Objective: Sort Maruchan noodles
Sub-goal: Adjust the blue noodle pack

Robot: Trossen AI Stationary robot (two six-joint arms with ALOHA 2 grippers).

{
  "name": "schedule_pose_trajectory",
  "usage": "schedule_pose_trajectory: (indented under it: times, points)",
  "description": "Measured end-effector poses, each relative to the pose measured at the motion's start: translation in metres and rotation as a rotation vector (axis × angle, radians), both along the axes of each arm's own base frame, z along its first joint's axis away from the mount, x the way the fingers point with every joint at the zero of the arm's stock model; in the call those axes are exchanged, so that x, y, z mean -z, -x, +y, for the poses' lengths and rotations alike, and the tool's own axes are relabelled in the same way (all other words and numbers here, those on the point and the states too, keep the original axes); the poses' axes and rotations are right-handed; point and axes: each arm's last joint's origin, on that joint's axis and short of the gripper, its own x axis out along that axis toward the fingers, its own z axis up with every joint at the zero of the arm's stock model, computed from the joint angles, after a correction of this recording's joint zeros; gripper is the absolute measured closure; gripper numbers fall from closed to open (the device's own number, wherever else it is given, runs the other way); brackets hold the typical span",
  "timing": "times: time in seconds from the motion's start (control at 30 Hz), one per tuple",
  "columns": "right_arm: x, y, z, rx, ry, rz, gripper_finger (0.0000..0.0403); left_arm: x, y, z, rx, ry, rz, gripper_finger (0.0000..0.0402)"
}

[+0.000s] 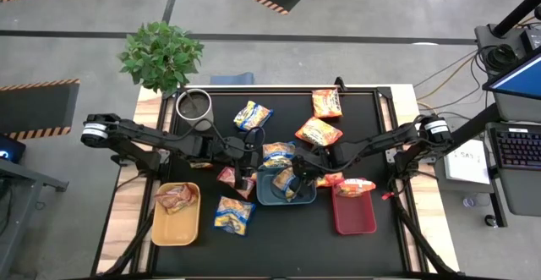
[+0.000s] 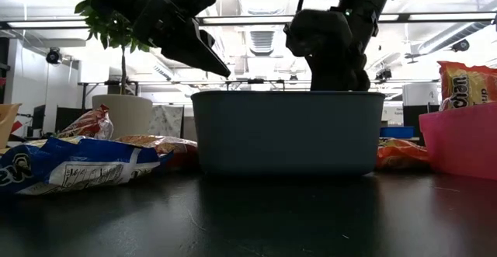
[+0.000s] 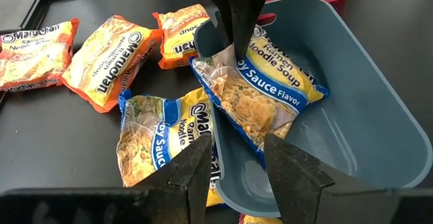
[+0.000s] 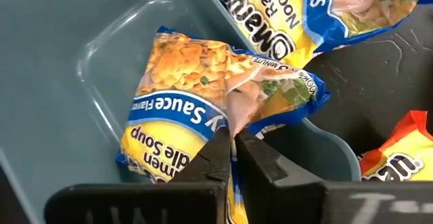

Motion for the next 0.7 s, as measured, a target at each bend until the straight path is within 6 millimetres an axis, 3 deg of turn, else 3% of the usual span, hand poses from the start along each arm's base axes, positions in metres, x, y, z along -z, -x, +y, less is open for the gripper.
schedule_pose_trajectory:
  times: [0.4, 0.53, 0.7]
  points:
    - [-0.034, 0.006, 0.006, -0.040, -0.075, 0.149, 0.0394, -0.001, -0.001, 0.000, -0.002, 0.005, -0.010, 0.0281]
    - [-0.038, 0.008, 0.010, -0.030, -0.108, 0.165, 0.0394, -0.002, -0.001, -0.002, 0.035, 0.036, -0.024, 0.0281]
    - [-0.036, 0.006, 0.009, 0.023, -0.021, 0.148, 0.0393, -0.003, -0.002, -0.007, 0.076, 0.052, -0.036, 0.0290]
